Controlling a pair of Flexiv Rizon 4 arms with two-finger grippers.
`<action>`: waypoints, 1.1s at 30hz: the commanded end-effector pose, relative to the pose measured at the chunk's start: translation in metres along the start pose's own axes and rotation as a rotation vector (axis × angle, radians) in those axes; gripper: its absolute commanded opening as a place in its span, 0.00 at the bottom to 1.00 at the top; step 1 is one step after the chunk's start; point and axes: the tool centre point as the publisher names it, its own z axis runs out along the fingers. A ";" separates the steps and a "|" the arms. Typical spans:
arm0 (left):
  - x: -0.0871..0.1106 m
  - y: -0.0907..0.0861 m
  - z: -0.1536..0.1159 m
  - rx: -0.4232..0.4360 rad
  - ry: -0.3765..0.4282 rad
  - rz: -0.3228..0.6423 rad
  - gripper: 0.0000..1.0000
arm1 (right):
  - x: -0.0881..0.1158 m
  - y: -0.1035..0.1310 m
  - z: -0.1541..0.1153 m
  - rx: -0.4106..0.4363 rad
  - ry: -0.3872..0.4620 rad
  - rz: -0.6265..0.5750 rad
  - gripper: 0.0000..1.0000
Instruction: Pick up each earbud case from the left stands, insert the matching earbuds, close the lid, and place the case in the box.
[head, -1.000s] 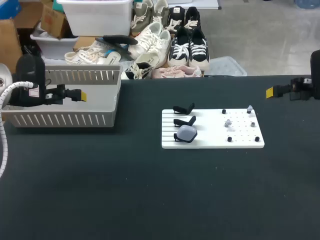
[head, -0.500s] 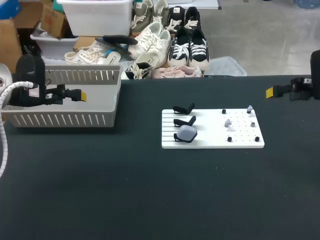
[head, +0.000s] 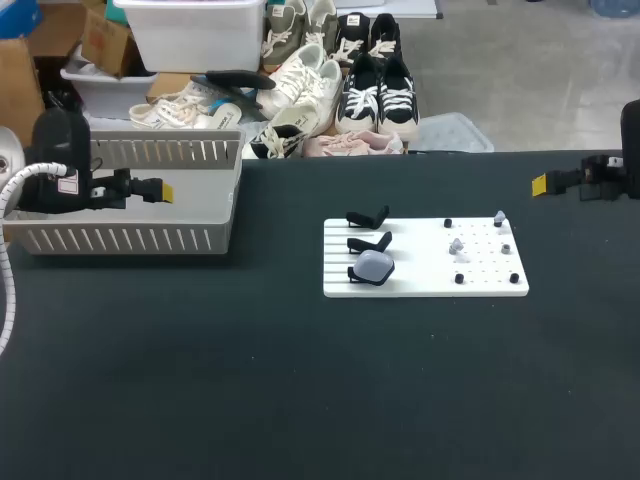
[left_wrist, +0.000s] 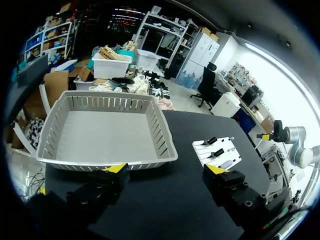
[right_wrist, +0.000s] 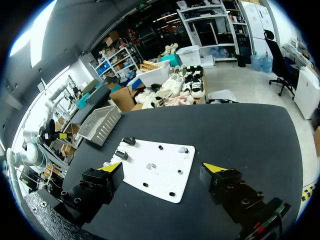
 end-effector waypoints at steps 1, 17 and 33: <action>-0.009 -0.007 0.004 0.020 0.005 0.049 1.00 | 0.000 -0.002 0.000 -0.007 0.001 -0.001 1.00; -0.040 -0.067 0.018 0.284 -0.002 0.456 1.00 | 0.000 -0.002 0.000 -0.007 0.001 -0.001 1.00; -0.033 -0.100 0.068 0.487 0.074 0.753 1.00 | 0.000 -0.002 0.000 -0.007 0.001 -0.001 1.00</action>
